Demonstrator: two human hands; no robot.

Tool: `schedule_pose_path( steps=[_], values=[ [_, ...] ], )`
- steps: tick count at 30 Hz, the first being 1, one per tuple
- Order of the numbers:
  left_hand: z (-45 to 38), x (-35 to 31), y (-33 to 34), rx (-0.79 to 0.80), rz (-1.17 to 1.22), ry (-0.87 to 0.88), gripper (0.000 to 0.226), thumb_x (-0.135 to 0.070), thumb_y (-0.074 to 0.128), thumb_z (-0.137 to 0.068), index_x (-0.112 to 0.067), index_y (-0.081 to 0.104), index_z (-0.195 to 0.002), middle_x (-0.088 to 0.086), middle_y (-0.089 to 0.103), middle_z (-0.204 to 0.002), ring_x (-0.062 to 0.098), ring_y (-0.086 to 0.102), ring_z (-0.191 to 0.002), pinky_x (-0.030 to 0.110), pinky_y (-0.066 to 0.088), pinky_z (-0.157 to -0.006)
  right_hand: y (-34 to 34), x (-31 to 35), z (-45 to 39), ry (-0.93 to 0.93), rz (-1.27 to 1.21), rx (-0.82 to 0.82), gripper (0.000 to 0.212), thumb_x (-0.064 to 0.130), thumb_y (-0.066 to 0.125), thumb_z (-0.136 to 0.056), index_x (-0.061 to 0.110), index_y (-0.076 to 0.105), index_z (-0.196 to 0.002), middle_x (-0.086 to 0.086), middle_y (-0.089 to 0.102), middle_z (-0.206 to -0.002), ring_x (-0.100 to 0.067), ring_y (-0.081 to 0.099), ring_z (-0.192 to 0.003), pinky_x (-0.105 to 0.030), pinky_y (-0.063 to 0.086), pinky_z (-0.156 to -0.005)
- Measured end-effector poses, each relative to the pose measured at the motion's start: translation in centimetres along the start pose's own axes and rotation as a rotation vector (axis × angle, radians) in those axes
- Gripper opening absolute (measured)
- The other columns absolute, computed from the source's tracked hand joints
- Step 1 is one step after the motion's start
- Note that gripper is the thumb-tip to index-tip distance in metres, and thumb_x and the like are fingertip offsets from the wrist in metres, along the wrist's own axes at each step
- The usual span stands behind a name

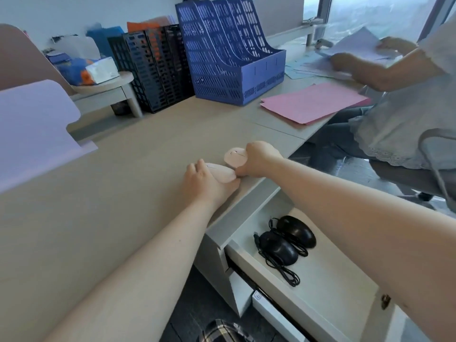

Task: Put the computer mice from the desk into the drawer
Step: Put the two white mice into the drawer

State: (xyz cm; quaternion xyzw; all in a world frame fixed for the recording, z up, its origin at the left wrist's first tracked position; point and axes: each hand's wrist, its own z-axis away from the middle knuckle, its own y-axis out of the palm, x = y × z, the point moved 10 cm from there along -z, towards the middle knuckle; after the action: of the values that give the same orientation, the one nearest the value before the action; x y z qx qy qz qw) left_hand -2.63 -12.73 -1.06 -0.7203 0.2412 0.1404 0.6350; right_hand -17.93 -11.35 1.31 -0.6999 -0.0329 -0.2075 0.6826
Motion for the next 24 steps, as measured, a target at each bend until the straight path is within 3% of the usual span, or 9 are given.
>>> schedule_pose_path(
  steps=[2,7,11,15,18,20,24],
  values=[
    [2.4,-2.1,0.4,-0.009,0.028,0.047,0.106,-0.069,0.072,-0.059,-0.006,0.035,-0.137,0.009,0.042,-0.134,0.026,0.039,-0.125,0.034,0.035,-0.102,-0.8,-2.6,2.0,0.042,-0.062,-0.058,0.040,0.041,0.071,-0.071,0.009,0.055,-0.090,-0.004,0.056,-0.085,-0.024,0.051,-0.076,-0.026,0.034,-0.048],
    [9.0,-7.5,3.4,0.039,-0.002,0.243,0.106,-0.064,0.069,-0.063,-0.009,0.027,-0.142,0.004,0.038,-0.137,0.021,0.037,-0.126,0.031,0.037,-0.100,-0.6,-9.8,6.1,0.185,-0.153,-0.063,0.053,0.047,0.071,-0.068,0.010,0.060,-0.105,-0.002,0.061,-0.094,-0.023,0.056,-0.084,-0.031,0.044,-0.067],
    [13.7,-9.9,8.1,0.176,-0.034,0.300,0.108,-0.063,0.069,-0.064,-0.009,0.023,-0.145,0.001,0.037,-0.137,0.019,0.036,-0.129,0.030,0.034,-0.106,2.0,-14.4,8.7,0.260,-0.061,0.084,0.052,0.046,0.071,-0.065,0.012,0.062,-0.103,-0.005,0.067,-0.100,-0.026,0.061,-0.092,-0.035,0.052,-0.077],
    [17.1,-9.0,13.7,0.368,-0.171,0.250,0.109,-0.067,0.065,-0.061,-0.012,0.022,-0.145,0.004,0.038,-0.139,0.023,0.038,-0.129,0.036,0.035,-0.105,5.9,-17.5,11.2,0.295,0.060,0.263,0.056,0.044,0.077,-0.064,0.010,0.063,-0.106,-0.006,0.068,-0.101,-0.023,0.063,-0.089,-0.031,0.053,-0.074],
    [19.7,-8.2,17.8,0.497,-0.296,0.254,0.100,-0.070,0.062,-0.062,-0.017,0.030,-0.141,0.006,0.042,-0.137,0.027,0.036,-0.127,0.040,0.034,-0.103,9.6,-19.6,13.0,0.303,0.180,0.423,0.056,0.044,0.073,-0.070,0.007,0.062,-0.111,-0.004,0.066,-0.102,-0.022,0.062,-0.093,-0.028,0.050,-0.074],
    [20.9,-7.7,19.7,0.563,-0.338,0.236,0.093,-0.071,0.063,-0.060,-0.019,0.037,-0.133,0.006,0.045,-0.133,0.028,0.036,-0.124,0.040,0.035,-0.099,11.9,-20.7,13.9,0.309,0.216,0.509,0.059,0.045,0.073,-0.070,0.008,0.060,-0.115,-0.005,0.067,-0.109,-0.024,0.063,-0.100,-0.030,0.053,-0.084],
    [21.6,-7.6,22.1,0.613,-0.400,0.237,0.088,-0.069,0.066,-0.057,-0.020,0.040,-0.126,0.005,0.045,-0.128,0.027,0.036,-0.120,0.039,0.034,-0.097,15.2,-22.2,14.5,0.296,0.279,0.639,0.061,0.044,0.073,-0.068,0.007,0.061,-0.115,-0.010,0.068,-0.115,-0.026,0.066,-0.104,-0.031,0.056,-0.087]
  ],
)
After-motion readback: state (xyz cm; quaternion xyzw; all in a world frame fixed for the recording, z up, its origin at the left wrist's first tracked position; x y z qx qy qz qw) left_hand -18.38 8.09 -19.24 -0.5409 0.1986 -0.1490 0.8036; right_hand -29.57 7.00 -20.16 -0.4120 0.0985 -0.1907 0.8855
